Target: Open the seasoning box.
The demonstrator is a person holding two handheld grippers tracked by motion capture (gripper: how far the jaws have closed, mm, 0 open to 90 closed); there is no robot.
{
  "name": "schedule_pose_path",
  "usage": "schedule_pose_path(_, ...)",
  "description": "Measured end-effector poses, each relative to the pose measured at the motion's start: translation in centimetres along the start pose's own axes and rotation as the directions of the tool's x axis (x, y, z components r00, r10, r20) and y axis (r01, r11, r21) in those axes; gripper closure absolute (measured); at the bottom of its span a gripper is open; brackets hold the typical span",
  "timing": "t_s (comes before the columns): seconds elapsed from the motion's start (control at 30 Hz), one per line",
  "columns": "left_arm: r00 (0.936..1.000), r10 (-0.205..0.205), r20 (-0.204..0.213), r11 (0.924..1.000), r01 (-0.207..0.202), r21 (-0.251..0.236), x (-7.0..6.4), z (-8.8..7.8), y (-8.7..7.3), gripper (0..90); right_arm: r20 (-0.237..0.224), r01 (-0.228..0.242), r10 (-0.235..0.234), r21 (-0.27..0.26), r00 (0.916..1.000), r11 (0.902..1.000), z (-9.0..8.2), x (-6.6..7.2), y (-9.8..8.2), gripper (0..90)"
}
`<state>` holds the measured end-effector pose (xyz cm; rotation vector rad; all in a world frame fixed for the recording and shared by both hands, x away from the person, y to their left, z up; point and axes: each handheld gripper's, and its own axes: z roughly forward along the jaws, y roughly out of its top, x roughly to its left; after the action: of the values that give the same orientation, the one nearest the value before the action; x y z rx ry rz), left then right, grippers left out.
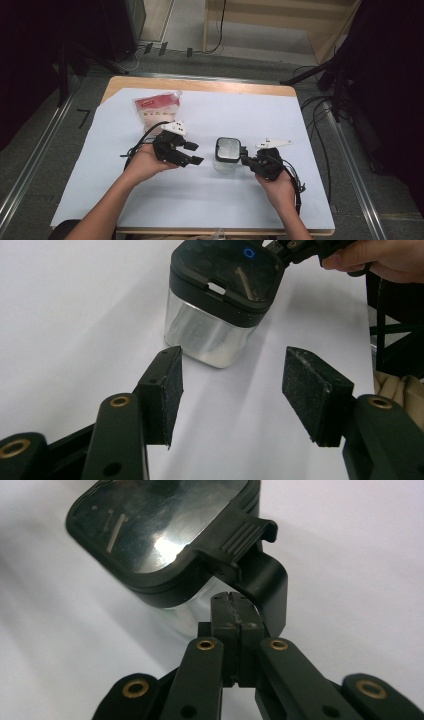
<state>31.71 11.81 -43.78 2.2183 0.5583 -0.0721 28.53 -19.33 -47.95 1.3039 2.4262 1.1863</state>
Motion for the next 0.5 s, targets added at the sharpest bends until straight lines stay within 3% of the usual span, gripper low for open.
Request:
schedule_pose_path(0.2, 1.0, 0.008, 0.004, 1.0, -0.008, -0.004, 0.0, 0.8, 0.3, 38.8, -0.007, -0.014, 0.014, 0.015, 0.9999, 0.9998, 0.0, -0.5, 0.1, 90.0)
schedule_pose_path(0.4, 0.9991, 0.04, 0.01, 0.999, -0.04, -0.019, 0.0, 1.1, 0.4, 38.5, -0.013, 0.001, -0.001, -0.015, 0.9999, 0.9999, -1.7, -0.4, 0.3, 90.0)
schedule_pose_path(0.5, 0.9976, 0.018, 0.067, 0.9998, -0.019, 0.008, 0.4, 1.4, 1.2, 39.0, 0.002, 0.003, -0.003, -0.023, 1.0, 0.9997, -2.2, -0.9, 0.5, 90.0)
